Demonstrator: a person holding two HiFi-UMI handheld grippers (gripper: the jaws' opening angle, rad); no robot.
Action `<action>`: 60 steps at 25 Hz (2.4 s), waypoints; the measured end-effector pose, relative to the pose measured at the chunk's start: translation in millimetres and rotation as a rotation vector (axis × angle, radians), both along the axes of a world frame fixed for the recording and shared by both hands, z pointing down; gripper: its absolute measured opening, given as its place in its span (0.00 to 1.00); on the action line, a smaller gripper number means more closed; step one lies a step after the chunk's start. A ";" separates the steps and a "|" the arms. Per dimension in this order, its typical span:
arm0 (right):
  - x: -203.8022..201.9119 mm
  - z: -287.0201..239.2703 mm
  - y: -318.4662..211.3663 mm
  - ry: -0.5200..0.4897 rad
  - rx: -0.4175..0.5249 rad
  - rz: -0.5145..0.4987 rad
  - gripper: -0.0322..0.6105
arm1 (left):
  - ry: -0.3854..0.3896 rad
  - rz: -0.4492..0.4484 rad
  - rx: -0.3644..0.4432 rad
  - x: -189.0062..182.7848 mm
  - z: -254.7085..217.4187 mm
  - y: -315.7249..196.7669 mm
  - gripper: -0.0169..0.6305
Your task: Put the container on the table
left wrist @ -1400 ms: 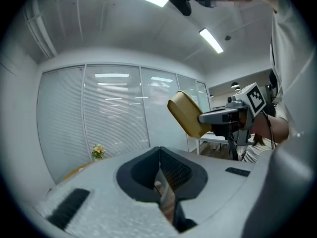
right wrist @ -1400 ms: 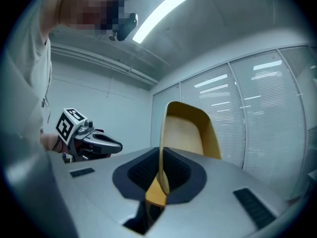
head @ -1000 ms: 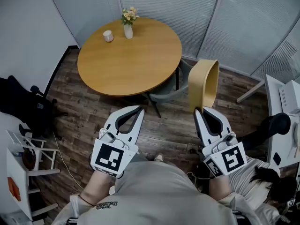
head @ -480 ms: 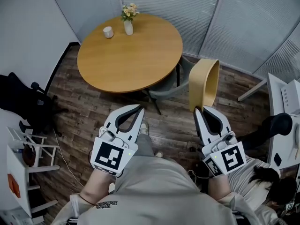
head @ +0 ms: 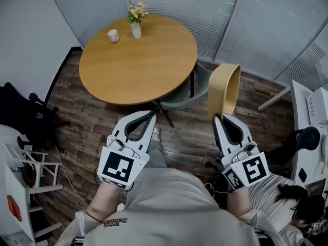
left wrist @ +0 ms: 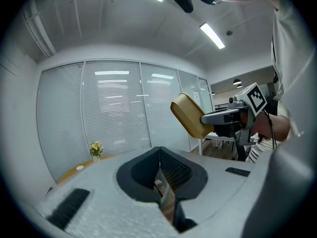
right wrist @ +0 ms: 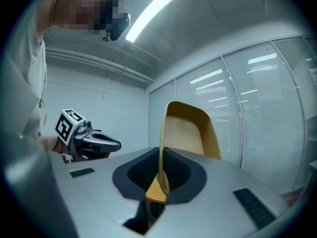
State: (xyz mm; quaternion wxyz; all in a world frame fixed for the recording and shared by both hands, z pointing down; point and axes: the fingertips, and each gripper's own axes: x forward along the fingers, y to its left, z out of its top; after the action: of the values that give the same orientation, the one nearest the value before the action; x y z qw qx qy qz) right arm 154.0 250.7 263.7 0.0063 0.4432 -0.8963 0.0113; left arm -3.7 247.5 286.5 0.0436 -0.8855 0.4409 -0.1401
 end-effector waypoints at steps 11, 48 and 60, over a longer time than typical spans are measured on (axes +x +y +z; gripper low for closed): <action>-24.2 13.2 -64.8 0.050 -0.044 0.010 0.11 | 0.018 0.019 -0.027 -21.2 9.1 -70.6 0.06; -128.7 6.7 -376.4 0.077 -0.089 0.125 0.11 | -0.022 0.154 -0.074 -118.1 20.2 -399.7 0.06; -102.3 13.5 -394.4 0.068 -0.105 0.161 0.11 | -0.029 0.163 -0.078 -100.6 22.1 -424.9 0.06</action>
State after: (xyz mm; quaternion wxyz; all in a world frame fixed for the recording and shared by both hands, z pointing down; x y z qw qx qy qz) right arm 51.8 -143.7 277.2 0.0590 0.5132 -0.8551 0.0435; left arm -104.3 -177.3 308.6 0.0267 -0.9173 0.3611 -0.1660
